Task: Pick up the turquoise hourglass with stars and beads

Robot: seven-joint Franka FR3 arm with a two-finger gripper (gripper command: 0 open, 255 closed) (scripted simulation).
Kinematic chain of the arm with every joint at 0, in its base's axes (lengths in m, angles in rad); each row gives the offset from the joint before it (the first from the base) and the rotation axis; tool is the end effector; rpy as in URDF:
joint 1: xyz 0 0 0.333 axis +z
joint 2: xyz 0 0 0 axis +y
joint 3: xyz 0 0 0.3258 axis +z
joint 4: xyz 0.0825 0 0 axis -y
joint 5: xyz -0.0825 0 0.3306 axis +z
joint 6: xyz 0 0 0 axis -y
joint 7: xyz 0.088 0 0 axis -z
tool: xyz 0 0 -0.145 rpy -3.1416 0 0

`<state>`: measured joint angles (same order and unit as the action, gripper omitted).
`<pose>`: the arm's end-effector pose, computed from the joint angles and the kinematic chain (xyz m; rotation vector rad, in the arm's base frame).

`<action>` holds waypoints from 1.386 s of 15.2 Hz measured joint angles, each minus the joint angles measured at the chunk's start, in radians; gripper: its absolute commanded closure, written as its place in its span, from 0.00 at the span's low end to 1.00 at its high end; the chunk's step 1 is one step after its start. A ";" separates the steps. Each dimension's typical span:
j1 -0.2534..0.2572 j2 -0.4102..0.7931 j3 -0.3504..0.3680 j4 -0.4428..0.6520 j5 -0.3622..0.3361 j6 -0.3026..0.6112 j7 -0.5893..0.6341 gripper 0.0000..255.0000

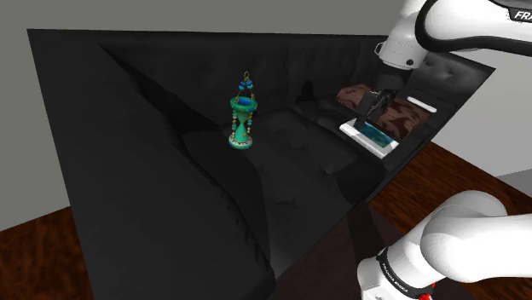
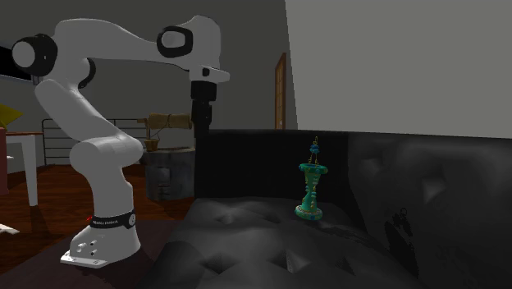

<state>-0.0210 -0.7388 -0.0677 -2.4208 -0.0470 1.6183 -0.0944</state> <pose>0.2564 -0.0336 0.5238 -3.1356 -0.0448 0.1013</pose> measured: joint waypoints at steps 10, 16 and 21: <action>0.027 0.211 0.069 0.079 0.086 0.216 0.146 0.00; 0.039 0.385 0.113 0.191 0.120 0.350 0.247 0.00; 0.042 0.540 0.138 0.323 0.128 0.431 0.323 0.00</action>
<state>0.0213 -0.1993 0.0705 -2.0979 0.0806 2.0490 0.2289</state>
